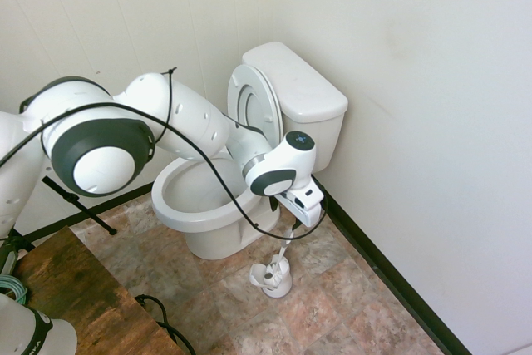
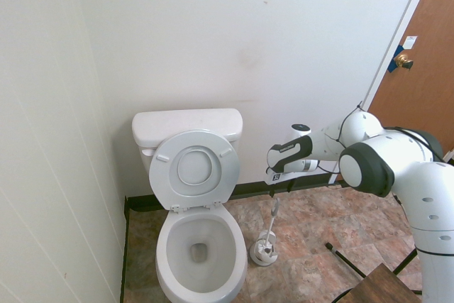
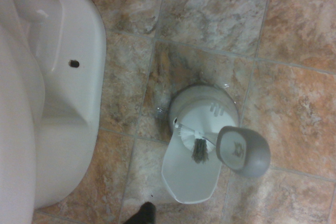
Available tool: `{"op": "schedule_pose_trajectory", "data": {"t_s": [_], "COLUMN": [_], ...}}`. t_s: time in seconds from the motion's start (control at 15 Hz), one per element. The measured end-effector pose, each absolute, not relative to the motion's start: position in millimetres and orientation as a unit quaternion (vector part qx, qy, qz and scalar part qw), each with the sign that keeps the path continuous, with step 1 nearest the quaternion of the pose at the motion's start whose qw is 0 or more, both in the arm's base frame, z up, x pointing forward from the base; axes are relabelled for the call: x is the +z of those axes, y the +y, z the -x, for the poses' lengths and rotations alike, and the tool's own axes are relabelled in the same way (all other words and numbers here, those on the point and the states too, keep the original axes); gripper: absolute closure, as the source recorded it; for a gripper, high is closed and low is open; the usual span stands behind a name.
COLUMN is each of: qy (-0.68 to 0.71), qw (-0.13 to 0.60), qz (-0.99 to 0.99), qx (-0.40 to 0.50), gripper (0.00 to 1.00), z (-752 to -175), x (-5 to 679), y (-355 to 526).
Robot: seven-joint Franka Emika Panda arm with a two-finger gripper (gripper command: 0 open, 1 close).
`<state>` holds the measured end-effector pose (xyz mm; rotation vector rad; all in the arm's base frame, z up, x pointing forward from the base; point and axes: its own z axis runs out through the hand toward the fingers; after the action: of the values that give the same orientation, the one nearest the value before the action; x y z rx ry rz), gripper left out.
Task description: Clean the toilet
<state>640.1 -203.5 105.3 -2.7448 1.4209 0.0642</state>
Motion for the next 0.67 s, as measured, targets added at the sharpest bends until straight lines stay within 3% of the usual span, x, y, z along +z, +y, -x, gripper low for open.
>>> {"op": "schedule_pose_trajectory", "data": {"t_s": [0.67], "qy": [0.472], "qw": [0.027], "qz": [0.879], "qx": [0.065], "gripper": [0.00], "z": [-664], "x": [15], "y": [-235]}}
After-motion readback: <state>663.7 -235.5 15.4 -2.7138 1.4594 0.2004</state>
